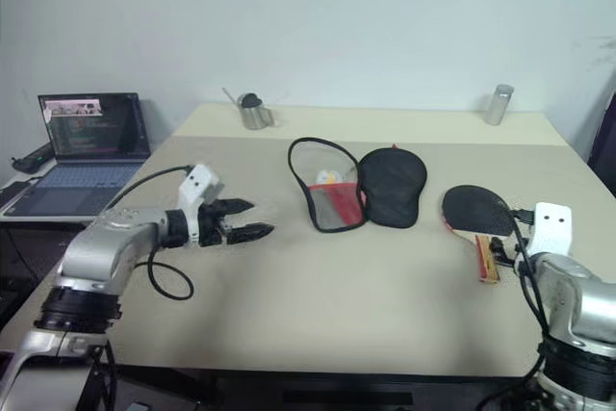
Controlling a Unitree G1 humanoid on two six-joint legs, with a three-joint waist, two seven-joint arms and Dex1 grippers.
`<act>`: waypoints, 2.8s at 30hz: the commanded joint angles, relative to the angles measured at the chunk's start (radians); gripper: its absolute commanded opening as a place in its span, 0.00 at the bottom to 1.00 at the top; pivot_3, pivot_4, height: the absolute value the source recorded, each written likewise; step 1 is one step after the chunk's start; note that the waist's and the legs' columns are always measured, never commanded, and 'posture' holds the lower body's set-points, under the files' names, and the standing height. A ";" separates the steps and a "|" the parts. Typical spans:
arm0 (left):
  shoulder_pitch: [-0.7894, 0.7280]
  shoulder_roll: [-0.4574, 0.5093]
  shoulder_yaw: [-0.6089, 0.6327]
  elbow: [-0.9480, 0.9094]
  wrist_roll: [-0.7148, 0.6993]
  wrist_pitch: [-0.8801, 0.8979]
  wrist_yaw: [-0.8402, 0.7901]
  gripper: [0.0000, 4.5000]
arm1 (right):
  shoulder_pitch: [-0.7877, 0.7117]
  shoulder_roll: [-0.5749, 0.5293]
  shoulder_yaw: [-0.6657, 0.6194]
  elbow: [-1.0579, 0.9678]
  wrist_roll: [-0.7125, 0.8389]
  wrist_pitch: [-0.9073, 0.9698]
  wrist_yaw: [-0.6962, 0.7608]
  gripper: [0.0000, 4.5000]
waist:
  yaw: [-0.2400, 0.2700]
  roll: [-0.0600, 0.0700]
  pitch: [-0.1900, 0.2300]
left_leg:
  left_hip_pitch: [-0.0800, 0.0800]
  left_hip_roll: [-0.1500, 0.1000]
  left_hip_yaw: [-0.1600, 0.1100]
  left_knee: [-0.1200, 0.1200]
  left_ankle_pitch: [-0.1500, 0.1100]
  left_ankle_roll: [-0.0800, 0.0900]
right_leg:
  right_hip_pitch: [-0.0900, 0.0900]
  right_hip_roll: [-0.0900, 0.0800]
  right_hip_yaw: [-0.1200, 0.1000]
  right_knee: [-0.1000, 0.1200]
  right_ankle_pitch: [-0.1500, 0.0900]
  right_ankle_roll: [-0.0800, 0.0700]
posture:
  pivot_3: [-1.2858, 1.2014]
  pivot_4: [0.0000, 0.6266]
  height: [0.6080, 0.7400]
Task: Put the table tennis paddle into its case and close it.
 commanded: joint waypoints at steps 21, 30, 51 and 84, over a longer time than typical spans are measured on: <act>-0.036 -0.005 0.072 -0.157 -0.091 0.038 0.017 1.00 | -0.150 0.077 0.209 0.312 -0.084 -0.150 -0.053 0.96 | -0.041 -0.002 -0.001 | 0.005 0.003 0.007 -0.001 -0.002 0.004 | 0.000 0.006 0.010 0.000 0.002 0.001 | 0.52 0.24 1.00; -0.020 0.034 0.072 -0.235 -0.166 0.077 -0.065 1.00 | -0.196 0.128 0.226 0.431 -0.114 -0.227 -0.077 0.36 | -0.055 -0.009 -0.005 | 0.012 0.011 0.021 -0.001 -0.002 0.004 | 0.000 0.013 0.022 0.000 0.007 -0.001 | 0.52 0.24 1.00; 0.025 0.092 0.178 -0.178 -0.155 0.062 0.010 1.00 | -0.685 0.245 0.205 0.681 -0.085 -0.412 -0.122 0.24 | -0.060 -0.001 0.000 | -0.002 0.017 0.027 -0.004 0.000 0.001 | -0.017 0.017 0.024 -0.001 0.009 -0.004 | 0.52 0.24 1.00; 0.218 0.101 0.304 -0.498 -0.330 0.252 0.221 1.00 | -0.915 0.394 0.233 1.493 -0.106 -0.954 -0.147 0.24 | -0.059 -0.002 0.000 | -0.006 0.016 0.027 -0.004 0.000 0.000 | -0.021 0.016 0.024 -0.001 0.009 -0.004 | 0.52 0.24 1.00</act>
